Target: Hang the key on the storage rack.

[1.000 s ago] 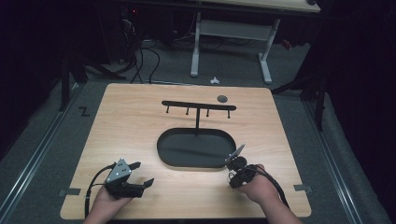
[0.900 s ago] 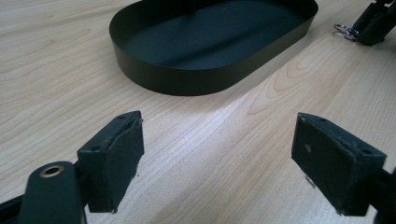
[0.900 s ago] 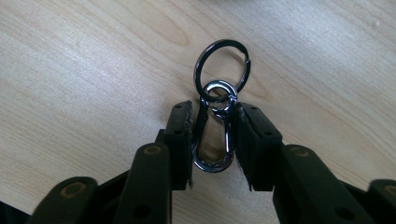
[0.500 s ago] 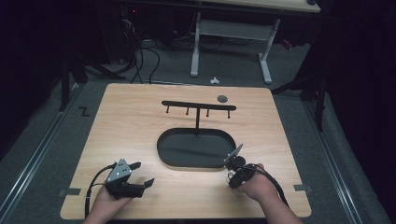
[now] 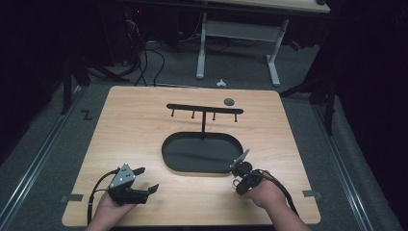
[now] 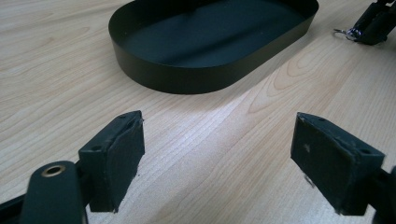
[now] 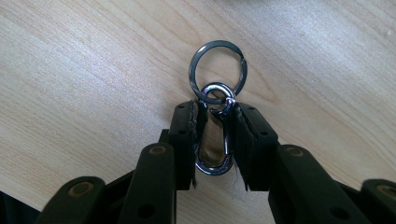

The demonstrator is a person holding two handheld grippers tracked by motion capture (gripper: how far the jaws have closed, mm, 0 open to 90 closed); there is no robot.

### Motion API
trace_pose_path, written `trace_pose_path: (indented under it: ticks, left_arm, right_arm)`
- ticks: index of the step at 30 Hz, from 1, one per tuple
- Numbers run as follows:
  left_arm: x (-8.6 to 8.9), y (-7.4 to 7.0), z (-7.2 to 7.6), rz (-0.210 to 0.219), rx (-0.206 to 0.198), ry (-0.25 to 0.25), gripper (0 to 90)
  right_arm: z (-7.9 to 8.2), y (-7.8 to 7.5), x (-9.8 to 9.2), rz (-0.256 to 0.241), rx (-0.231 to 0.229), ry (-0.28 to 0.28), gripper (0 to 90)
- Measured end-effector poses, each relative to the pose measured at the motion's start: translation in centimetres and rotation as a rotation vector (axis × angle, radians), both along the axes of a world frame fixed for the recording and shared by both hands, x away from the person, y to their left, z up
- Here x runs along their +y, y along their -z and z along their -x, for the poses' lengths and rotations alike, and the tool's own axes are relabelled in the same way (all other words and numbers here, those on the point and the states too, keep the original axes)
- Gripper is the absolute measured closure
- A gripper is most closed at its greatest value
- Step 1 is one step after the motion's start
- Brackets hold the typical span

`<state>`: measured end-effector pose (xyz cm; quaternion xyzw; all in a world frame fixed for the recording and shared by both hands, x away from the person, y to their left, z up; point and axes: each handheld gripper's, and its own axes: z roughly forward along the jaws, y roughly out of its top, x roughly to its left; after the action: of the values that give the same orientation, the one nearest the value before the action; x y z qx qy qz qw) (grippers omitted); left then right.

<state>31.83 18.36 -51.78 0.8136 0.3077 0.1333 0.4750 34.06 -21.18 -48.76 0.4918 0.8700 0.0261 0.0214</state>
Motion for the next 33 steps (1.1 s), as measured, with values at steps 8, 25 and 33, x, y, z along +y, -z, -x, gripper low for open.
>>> trace_pose_path:
  ticks: [8,25,33]
  left_arm:
    - [-0.1,0.1,0.0,0.001,-0.003,-0.003,18.2]
    - [0.0,0.0,-0.2,0.007,-0.009,-0.007,18.4]
    - [0.1,-0.1,-0.1,0.008,-0.012,-0.007,18.4]
  right_arm:
    - [-0.1,-0.4,-0.3,-0.037,-0.008,0.020,70.4]
    - [-0.7,-4.0,-1.4,-0.062,-0.061,0.046,70.5]
    - [-1.0,-5.3,-1.5,-0.062,-0.069,0.058,70.5]
